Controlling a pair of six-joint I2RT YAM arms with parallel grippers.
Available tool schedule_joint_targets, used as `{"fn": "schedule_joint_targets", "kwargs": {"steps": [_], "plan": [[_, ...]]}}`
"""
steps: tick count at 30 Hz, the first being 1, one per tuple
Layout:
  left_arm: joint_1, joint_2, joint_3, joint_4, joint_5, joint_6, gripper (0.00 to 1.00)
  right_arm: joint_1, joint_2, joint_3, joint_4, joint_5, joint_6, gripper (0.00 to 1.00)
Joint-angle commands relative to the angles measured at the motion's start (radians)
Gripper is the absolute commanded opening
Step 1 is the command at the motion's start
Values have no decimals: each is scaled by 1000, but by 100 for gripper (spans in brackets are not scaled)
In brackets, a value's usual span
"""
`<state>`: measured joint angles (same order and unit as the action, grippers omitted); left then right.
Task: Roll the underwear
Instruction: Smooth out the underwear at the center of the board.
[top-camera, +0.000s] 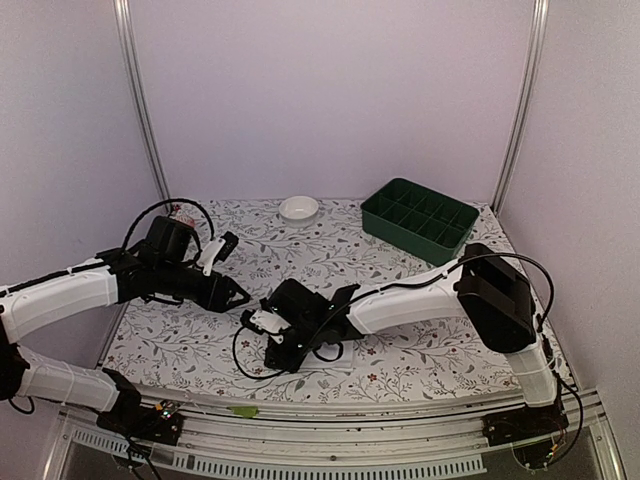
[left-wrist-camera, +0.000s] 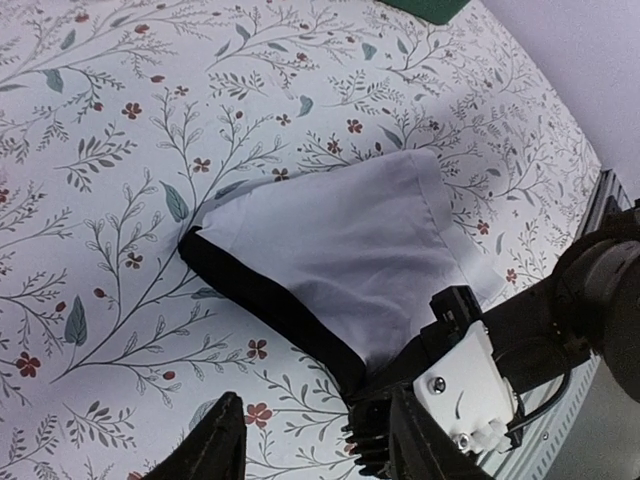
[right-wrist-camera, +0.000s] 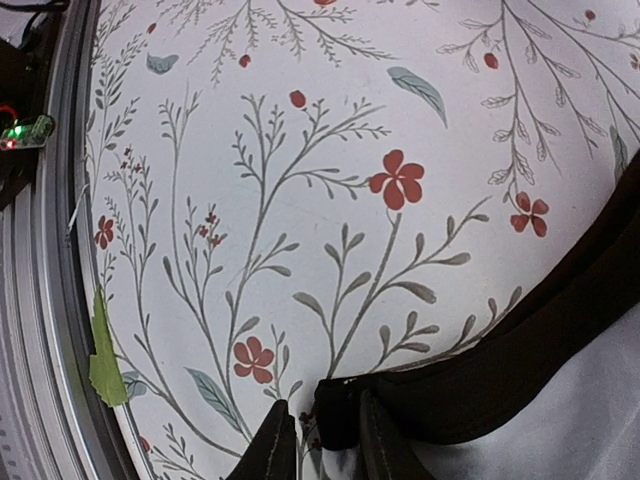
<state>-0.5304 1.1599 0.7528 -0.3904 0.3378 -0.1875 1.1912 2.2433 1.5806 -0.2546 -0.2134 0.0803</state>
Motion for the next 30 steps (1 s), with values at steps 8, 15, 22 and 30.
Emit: {"fn": "schedule_joint_targets", "kwargs": {"steps": [8, 15, 22, 30], "plan": [[17, -55, -61, -44, 135, -218, 48, 2, -52, 33, -74, 88, -41, 0], [12, -81, -127, -31, 160, -339, 44, -49, -183, -68, -22, 86, 30, 0], [-10, -36, -201, 99, 223, -399, 35, -108, -226, -151, 20, 79, 69, 0], [-72, 84, -228, 255, 242, -424, 30, -159, -191, -183, 42, 54, 131, 0]]}}
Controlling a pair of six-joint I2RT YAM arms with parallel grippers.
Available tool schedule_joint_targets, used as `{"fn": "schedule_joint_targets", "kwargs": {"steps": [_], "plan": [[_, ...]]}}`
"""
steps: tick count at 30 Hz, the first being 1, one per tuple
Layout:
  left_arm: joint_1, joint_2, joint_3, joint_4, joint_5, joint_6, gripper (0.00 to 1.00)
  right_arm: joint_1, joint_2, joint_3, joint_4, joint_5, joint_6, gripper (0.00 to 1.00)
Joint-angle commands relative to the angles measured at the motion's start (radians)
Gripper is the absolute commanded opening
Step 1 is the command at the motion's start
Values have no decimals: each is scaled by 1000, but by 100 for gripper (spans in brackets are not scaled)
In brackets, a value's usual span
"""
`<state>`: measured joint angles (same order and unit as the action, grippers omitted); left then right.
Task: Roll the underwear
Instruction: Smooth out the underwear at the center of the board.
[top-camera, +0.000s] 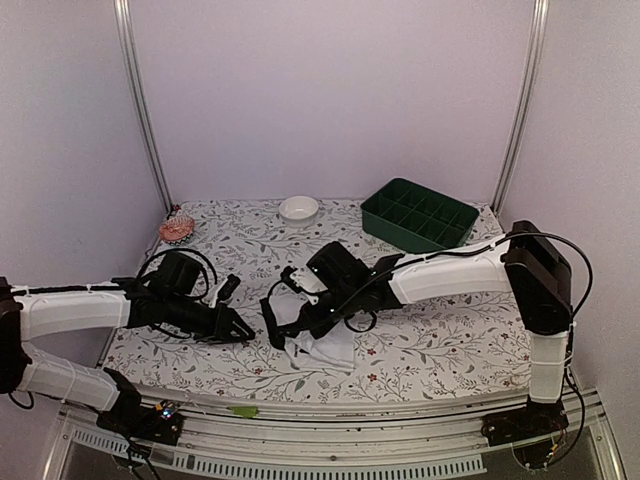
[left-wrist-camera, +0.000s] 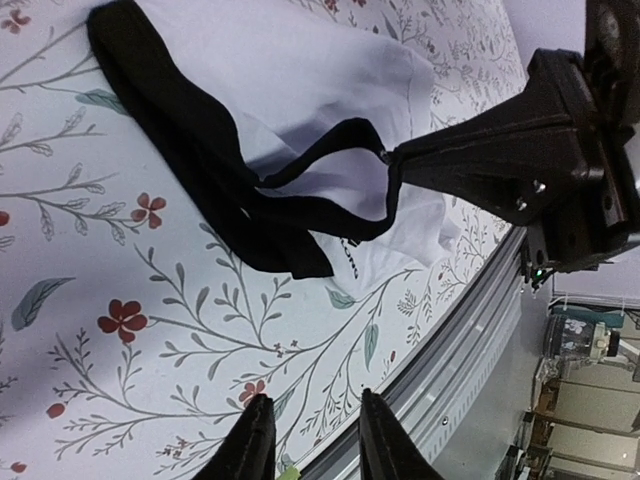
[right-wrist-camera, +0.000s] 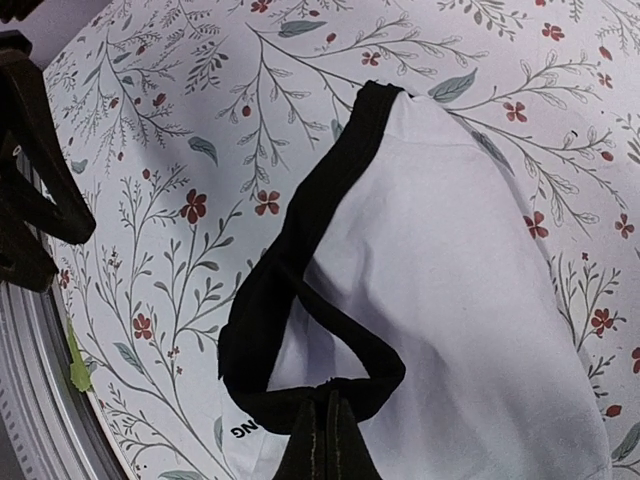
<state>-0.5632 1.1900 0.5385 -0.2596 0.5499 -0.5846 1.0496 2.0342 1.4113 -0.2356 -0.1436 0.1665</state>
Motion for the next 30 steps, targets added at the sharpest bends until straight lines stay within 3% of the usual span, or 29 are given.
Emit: {"fn": "schedule_joint_targets", "kwargs": {"steps": [1, 8, 13, 16, 20, 25, 30], "plan": [[-50, 70, -15, 140, 28, -27, 31, -23, 23, -20, 20, -14, 50, 0], [-81, 167, -38, 265, 13, -63, 27, -51, 37, -67, 19, -36, 74, 0], [-81, 234, -19, 275, -18, -57, 22, -52, -25, -117, 121, -210, 52, 0], [-75, 222, -11, 255, -48, -63, 22, -46, -62, -129, 139, -238, 80, 21], [-41, 198, -13, 215, -90, -89, 23, -9, -70, -86, 50, -102, 82, 45], [-13, 166, -21, 198, -107, -101, 27, 20, -100, -59, -70, 143, 122, 52], [7, 163, -13, 197, -89, -96, 28, 73, -119, -40, -93, 197, 97, 65]]}}
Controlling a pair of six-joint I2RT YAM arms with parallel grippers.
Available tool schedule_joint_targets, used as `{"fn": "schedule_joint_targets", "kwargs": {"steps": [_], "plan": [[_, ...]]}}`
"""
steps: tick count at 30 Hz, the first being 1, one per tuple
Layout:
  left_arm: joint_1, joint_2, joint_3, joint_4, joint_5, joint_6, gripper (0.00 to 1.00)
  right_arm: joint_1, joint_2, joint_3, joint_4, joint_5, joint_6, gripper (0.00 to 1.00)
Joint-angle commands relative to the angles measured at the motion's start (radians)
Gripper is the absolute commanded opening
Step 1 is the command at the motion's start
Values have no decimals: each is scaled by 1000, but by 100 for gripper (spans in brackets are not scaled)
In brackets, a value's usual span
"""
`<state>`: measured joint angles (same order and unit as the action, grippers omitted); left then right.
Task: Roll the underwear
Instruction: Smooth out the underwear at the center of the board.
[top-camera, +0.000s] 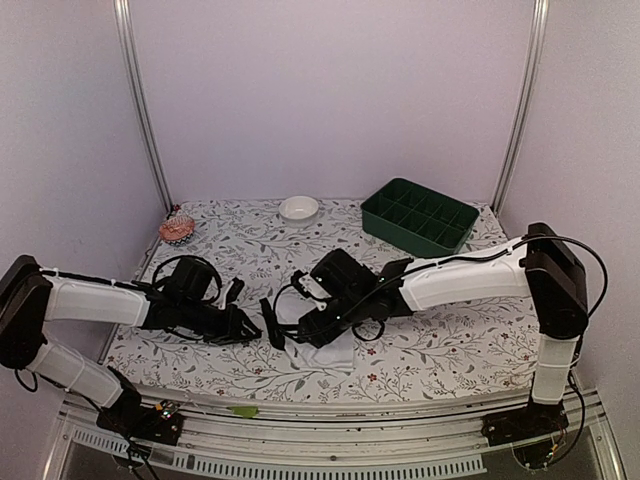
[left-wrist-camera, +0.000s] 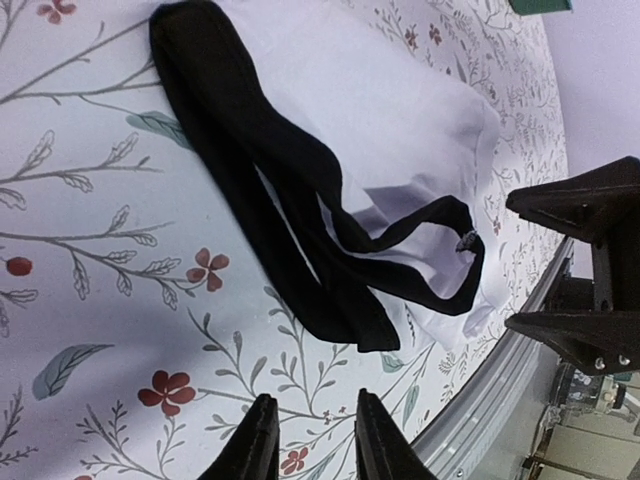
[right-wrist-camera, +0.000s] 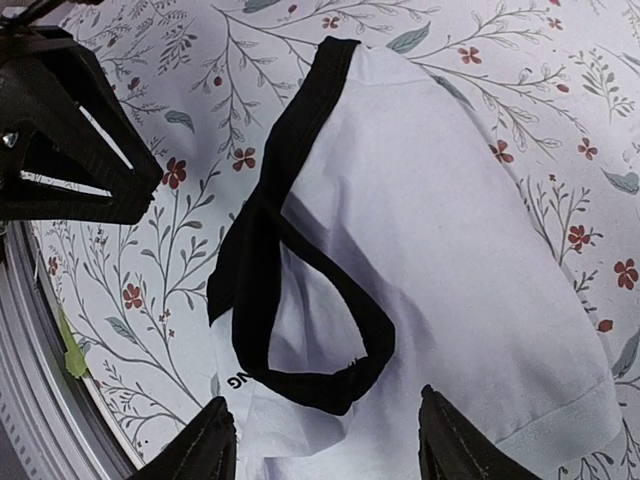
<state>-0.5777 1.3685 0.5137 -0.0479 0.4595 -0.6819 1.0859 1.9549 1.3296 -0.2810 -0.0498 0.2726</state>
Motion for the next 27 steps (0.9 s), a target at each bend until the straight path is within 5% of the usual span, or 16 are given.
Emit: {"fn": "schedule_joint_targets", "kwargs": {"steps": [1, 3, 7, 19, 27], "plan": [[24, -14, 16, -18, 3, 4, 28, 51, -37, 52, -43, 107, -20, 68], [25, -12, 21, -31, -1, 10, 29, 85, -19, 83, -34, 112, -40, 81], [33, -8, 14, -30, 14, 5, 30, 112, 86, 186, -80, 129, -34, 86], [35, -47, -30, 5, 27, -31, 31, 117, 221, 254, -137, 247, -48, 89], [34, -42, -55, 51, 40, -60, 31, 79, 173, 212, -114, 216, 1, 76]]}}
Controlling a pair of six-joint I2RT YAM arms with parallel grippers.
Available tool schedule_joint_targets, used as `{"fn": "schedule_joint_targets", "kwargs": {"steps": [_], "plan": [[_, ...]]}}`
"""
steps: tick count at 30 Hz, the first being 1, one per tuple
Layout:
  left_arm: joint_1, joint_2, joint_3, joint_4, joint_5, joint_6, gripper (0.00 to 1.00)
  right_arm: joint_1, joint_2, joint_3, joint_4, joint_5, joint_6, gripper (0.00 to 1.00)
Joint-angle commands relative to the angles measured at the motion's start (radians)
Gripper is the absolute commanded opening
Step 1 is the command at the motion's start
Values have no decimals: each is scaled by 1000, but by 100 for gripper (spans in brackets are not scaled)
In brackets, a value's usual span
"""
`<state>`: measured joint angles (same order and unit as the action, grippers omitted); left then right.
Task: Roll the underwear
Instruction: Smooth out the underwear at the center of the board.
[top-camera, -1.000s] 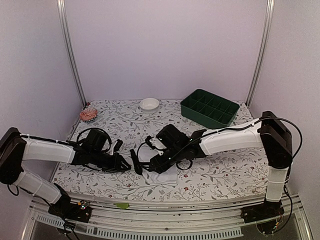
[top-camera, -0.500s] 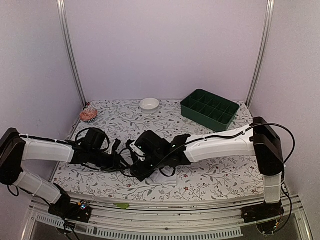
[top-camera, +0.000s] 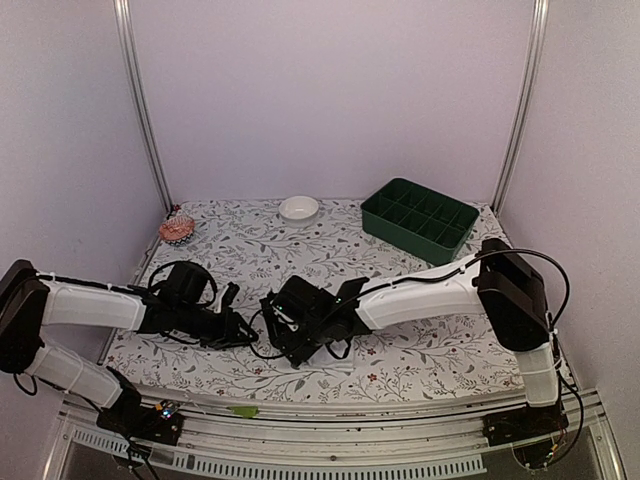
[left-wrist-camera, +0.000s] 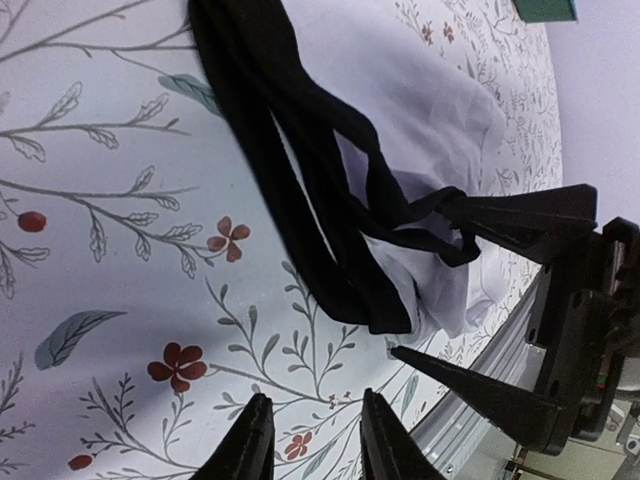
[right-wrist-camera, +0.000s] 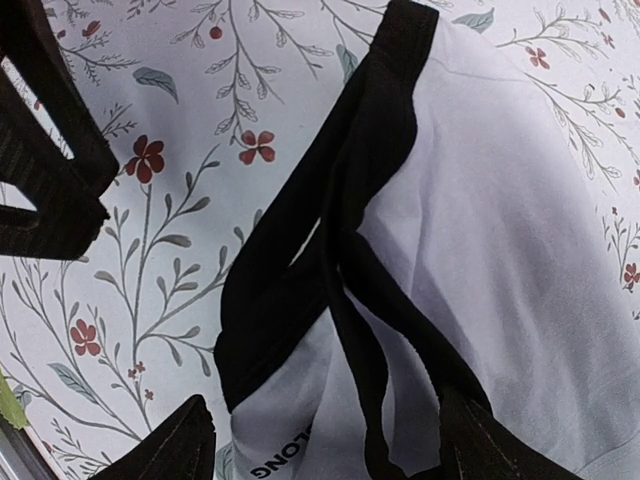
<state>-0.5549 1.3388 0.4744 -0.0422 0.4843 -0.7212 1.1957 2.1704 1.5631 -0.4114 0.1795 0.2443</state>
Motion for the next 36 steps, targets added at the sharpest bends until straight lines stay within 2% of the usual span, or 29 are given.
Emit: {"fn": "schedule_joint_targets", "kwargs": {"steps": [1, 8, 12, 16, 22, 32, 36], "plan": [[10, -8, -17, 52, 19, -24, 30, -38, -63, -38, 33, -30, 37, 74], [-7, 42, -7, 109, 41, -37, 22, -102, -91, -143, 86, -125, 84, 51], [-31, 71, -2, 166, 60, -44, 16, -126, -105, -178, 115, -160, 90, 46], [-65, 106, 2, 254, 88, -39, 16, -150, -109, -207, 145, -210, 106, 45], [-98, 178, 9, 408, 129, -35, 29, -163, -111, -230, 176, -270, 110, 44], [-127, 351, 85, 502, 182, -30, 29, -165, -111, -238, 184, -298, 128, 44], [-140, 394, 103, 516, 200, -34, 24, -166, -112, -238, 187, -303, 133, 44]]}}
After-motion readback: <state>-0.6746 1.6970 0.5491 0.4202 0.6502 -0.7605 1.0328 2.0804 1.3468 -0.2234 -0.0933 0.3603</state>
